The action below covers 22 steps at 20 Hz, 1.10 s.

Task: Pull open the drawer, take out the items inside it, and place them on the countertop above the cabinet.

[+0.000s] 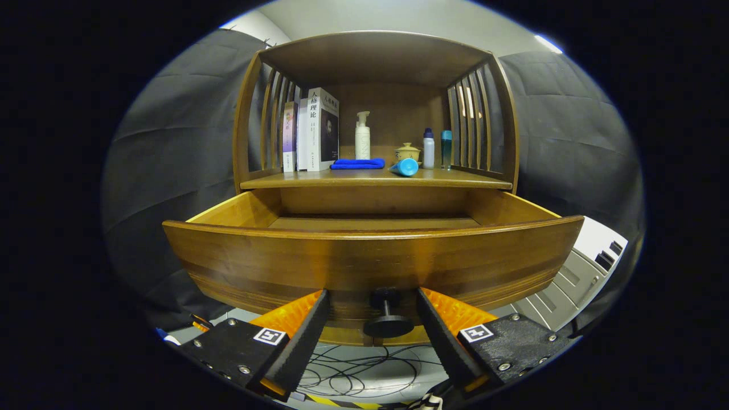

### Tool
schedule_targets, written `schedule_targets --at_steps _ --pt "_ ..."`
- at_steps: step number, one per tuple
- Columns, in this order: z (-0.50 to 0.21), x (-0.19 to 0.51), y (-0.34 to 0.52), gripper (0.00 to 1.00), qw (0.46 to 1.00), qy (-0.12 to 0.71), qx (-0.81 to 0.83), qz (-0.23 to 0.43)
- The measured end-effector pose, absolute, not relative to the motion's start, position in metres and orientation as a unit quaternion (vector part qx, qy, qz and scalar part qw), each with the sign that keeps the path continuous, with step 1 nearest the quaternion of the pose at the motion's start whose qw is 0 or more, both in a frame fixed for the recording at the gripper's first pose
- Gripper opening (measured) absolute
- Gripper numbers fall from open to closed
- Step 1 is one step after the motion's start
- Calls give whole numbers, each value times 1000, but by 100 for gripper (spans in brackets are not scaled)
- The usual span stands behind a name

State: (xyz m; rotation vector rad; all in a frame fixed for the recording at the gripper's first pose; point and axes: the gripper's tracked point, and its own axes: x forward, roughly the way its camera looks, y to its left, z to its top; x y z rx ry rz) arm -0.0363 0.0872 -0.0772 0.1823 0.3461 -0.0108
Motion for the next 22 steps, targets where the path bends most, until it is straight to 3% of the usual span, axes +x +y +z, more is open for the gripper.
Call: schedule_targets --at_steps 22 --pt "-82 44 80 96 985 163 60 -1"
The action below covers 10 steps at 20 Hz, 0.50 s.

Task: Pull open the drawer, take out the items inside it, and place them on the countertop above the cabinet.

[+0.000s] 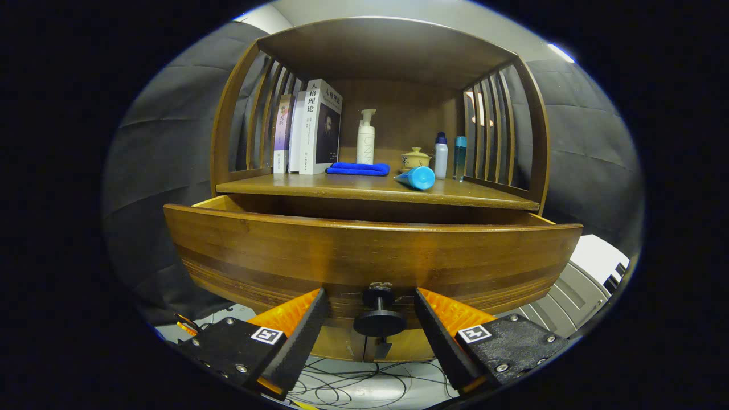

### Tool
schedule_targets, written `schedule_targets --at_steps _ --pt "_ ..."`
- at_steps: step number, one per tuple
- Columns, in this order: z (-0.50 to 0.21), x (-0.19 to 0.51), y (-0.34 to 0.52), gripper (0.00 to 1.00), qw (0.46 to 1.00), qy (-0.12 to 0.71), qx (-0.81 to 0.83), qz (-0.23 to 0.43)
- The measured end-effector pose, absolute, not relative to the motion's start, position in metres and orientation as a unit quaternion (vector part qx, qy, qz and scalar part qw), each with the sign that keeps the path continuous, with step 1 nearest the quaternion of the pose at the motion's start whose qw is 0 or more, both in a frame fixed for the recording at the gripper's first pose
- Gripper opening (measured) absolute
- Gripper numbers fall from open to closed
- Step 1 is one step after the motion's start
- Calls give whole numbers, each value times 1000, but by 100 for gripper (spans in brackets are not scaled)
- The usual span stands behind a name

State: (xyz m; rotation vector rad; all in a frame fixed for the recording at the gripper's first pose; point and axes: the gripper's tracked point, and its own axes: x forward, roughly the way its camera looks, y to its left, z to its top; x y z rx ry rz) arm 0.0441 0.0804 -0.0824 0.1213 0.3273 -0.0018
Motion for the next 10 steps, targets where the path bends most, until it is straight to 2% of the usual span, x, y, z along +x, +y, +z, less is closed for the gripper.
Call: schedule_targets --at_steps 10 --pt "-88 82 77 95 985 161 54 11"
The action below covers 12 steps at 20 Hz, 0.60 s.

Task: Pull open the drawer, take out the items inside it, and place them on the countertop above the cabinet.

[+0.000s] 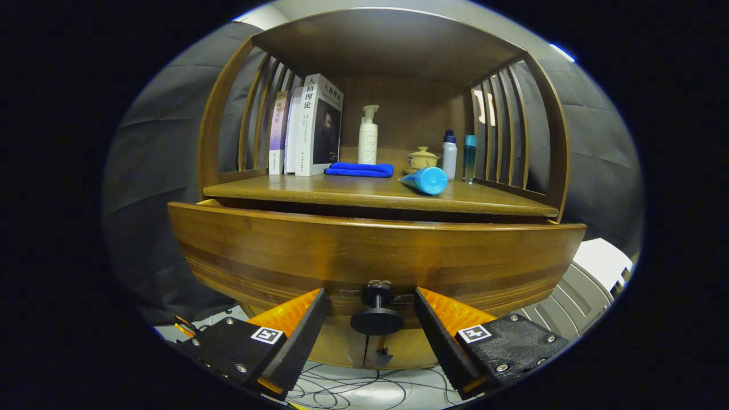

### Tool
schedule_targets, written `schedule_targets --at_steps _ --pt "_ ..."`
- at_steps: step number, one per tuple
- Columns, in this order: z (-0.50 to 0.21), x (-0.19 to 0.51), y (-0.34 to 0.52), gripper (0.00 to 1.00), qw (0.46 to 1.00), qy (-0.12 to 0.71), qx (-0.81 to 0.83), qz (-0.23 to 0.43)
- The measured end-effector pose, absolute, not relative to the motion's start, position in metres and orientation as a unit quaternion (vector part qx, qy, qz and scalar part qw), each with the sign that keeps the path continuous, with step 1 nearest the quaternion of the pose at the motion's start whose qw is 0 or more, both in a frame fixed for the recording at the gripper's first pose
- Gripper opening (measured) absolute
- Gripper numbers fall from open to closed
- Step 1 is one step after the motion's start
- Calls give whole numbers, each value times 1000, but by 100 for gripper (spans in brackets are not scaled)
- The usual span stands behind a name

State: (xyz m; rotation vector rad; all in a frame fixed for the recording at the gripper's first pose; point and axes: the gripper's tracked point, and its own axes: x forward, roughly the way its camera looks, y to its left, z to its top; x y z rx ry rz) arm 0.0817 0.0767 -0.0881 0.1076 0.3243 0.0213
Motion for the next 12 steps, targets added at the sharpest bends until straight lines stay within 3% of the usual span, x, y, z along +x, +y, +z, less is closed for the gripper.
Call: schedule_targets --at_steps 12 --pt "-96 126 75 94 985 166 32 13"
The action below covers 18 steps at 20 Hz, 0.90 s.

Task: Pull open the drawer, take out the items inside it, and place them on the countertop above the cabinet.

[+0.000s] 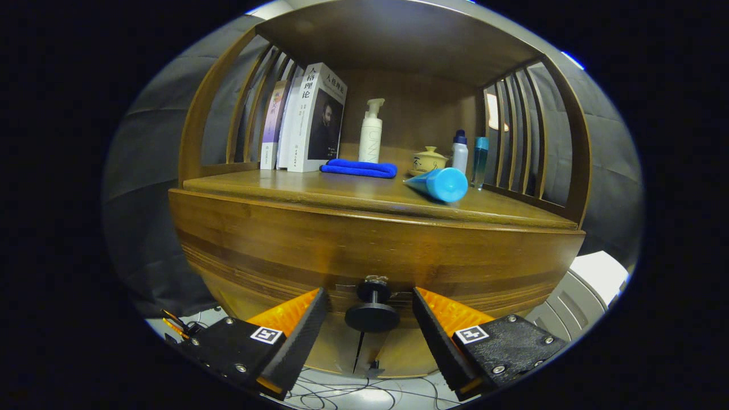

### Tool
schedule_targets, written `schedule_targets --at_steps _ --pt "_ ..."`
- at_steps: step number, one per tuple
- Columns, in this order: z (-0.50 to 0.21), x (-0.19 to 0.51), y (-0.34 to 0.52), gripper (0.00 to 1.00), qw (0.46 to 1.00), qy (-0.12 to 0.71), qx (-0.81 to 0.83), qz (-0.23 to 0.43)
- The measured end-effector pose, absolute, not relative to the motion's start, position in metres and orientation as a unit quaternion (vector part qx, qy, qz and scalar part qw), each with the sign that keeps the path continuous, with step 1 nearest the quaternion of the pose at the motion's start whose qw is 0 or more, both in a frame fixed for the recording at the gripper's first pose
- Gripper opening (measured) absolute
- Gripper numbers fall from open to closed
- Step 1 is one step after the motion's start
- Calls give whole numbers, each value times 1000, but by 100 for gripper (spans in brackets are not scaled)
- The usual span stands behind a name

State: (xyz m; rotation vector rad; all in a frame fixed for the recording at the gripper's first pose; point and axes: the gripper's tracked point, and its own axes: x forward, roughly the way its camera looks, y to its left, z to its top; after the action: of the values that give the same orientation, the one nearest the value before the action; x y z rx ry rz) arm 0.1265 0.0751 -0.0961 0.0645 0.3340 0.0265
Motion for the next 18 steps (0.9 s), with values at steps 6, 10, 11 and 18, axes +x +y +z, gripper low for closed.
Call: schedule_targets --at_steps 6,10,11,18 --pt "-100 124 79 95 986 165 19 20" --pt "-85 103 55 95 988 155 -2 10" --pt "-79 95 54 95 988 153 8 14" --pt "-1 20 27 95 995 87 40 -17"
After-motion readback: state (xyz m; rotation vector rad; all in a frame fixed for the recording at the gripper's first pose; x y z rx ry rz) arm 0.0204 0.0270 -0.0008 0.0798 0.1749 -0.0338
